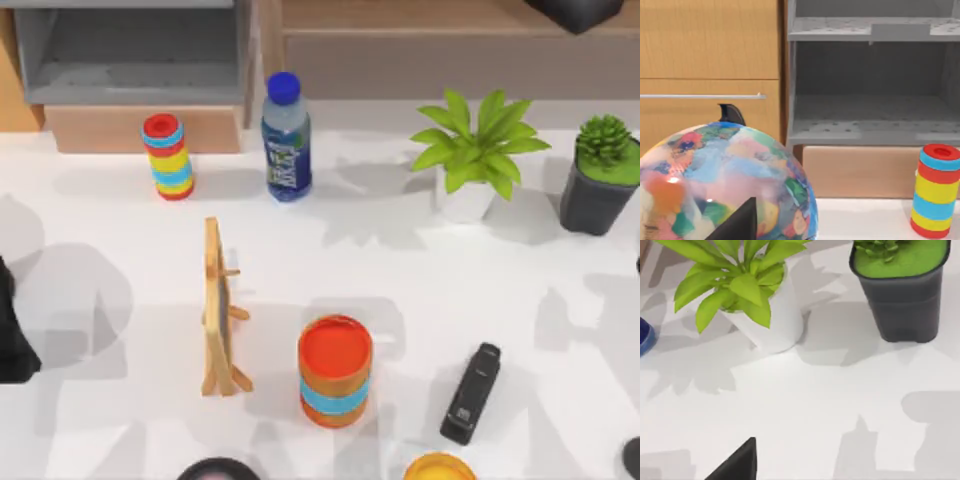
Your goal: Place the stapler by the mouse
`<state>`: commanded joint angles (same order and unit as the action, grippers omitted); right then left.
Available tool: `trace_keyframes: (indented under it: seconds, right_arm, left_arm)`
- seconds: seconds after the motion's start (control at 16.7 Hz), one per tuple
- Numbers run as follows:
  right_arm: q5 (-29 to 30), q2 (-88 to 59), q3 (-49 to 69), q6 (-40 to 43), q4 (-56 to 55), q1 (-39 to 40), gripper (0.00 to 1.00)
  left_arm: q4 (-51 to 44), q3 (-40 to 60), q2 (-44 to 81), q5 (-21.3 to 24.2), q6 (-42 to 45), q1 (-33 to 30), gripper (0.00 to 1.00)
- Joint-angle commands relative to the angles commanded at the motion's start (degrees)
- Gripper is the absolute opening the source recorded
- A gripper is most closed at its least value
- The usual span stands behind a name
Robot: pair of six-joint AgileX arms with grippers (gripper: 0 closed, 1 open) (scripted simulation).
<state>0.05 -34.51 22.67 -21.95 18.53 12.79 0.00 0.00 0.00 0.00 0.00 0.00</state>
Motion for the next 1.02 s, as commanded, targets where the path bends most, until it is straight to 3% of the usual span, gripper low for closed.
trace_keyframes:
  seconds: [0.6, 1.02]
  right_arm:
    - [-0.15, -47.66, 31.25, -30.57, 25.61, 17.66, 1.00]
    - [-0.09, -66.60, 43.87, -42.81, 35.89, 24.77, 1.00]
  left_arm:
    - [0.00, 0.00, 0.00, 0.00, 0.00, 0.00, 1.00]
    - [0.00, 0.00, 0.00, 0.00, 0.00, 0.00, 1.00]
